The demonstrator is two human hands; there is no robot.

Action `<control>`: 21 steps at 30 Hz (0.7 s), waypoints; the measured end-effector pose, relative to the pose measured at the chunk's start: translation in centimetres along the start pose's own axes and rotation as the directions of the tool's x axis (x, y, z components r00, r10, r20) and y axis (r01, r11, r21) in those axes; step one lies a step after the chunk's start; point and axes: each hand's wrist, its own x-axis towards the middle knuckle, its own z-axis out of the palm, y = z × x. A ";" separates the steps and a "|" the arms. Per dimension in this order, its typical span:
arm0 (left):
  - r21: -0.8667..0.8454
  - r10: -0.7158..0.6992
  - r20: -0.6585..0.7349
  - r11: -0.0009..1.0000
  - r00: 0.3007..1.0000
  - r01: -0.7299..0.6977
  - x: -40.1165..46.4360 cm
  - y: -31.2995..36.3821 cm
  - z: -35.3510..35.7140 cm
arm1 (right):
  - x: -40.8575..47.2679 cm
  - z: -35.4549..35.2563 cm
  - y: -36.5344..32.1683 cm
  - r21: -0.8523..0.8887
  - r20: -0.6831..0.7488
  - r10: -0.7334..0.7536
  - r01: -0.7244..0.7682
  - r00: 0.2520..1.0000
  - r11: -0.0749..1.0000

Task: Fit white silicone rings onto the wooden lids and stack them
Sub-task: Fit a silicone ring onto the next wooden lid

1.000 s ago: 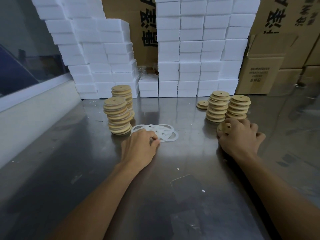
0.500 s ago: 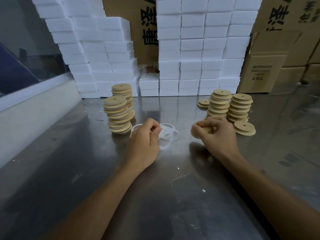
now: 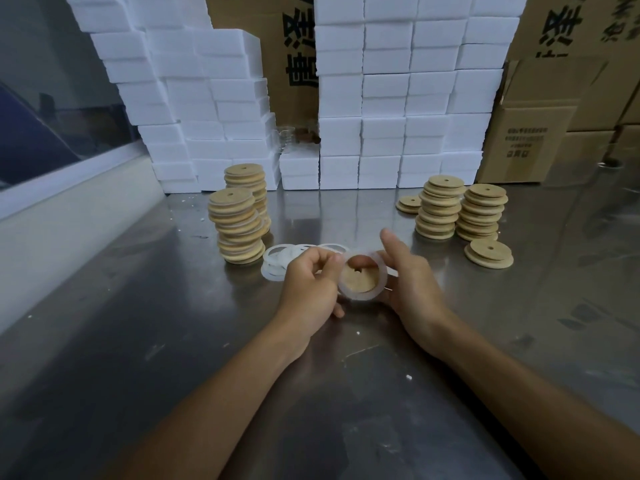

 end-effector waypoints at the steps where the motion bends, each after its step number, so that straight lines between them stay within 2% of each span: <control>1: 0.010 0.004 -0.011 1.000 1.000 -0.004 -0.1 0.0 0.1 | -0.2 0.1 0.1 -0.109 0.011 -0.066 0.066 0.998 0.992; 4: -0.011 0.007 -0.040 1.000 0.999 -0.007 -0.1 -0.1 0.3 | -0.5 0.4 0.6 -0.394 -0.004 -0.284 0.259 0.959 0.882; 6: -0.074 0.001 -0.040 0.997 0.999 -0.004 -0.1 -0.2 0.3 | -0.4 0.4 0.9 -0.447 0.004 -0.343 0.308 0.939 0.840; 9: -0.144 0.017 -0.022 0.989 1.000 -0.020 -0.1 -0.4 0.4 | -0.5 0.4 0.9 -0.416 0.024 -0.389 0.363 0.921 0.834; 14: -0.107 0.094 -0.072 0.989 0.993 -0.101 0.2 -1.2 0.5 | -0.4 0.6 1.1 -0.363 0.025 -0.392 0.374 0.920 0.853; 21: -0.026 0.170 -0.097 0.985 0.981 -0.173 0.5 -1.4 0.4 | 0.4 -0.5 1.6 -0.395 -0.095 -0.390 0.325 0.916 0.859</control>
